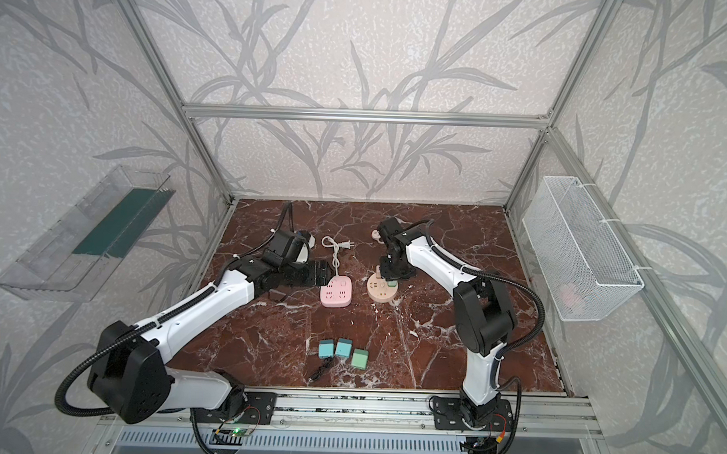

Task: Insert the plug
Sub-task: 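Lower the charger prongs toward the round strip's sockets with the right gripper, then press the mint-green charger down into the round beige strip with the right gripper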

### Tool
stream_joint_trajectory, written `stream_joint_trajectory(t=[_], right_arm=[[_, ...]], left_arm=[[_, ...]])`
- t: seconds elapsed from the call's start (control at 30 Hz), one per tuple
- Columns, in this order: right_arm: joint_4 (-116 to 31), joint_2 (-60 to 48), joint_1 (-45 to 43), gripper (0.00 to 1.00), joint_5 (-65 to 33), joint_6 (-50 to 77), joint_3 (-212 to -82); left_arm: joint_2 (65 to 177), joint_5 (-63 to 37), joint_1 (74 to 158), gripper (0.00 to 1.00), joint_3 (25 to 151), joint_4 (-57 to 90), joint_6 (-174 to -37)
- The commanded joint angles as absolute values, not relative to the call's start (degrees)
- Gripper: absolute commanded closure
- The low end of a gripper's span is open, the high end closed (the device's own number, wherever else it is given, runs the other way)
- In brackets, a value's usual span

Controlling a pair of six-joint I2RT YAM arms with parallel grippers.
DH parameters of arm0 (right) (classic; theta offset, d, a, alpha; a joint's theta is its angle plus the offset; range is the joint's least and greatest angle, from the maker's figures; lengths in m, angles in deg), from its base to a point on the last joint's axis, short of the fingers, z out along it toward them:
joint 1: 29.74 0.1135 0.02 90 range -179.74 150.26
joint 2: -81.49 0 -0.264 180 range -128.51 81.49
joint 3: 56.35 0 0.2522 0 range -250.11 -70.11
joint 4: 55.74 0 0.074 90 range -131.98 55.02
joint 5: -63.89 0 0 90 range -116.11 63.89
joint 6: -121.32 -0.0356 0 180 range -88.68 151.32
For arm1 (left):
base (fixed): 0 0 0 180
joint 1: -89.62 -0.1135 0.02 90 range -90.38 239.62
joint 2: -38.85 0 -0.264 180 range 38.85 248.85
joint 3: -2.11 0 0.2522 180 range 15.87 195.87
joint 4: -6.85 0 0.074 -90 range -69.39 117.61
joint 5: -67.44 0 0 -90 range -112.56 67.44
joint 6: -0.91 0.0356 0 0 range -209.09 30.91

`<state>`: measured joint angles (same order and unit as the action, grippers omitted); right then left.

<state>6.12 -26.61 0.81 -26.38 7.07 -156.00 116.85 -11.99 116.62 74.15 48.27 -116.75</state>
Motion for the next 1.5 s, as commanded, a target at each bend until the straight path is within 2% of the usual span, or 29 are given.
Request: stream_joint_trajectory(t=[0.0,0.77,1.47], right_arm=[[6.49,-28.01,0.85,1.0,-27.26,6.44,-156.07],[7.14,-30.71,1.04,1.0,-26.66,6.88,-155.88],[10.22,-38.37,2.35,1.0,-27.78,9.16,-158.79]], left_arm=[[116.25,-12.55,116.74,0.11,73.35,48.04,-117.0],[116.19,-13.03,116.76,0.1,72.76,47.86,-117.07],[115.85,-13.12,116.77,0.1,72.27,47.67,-117.21]])
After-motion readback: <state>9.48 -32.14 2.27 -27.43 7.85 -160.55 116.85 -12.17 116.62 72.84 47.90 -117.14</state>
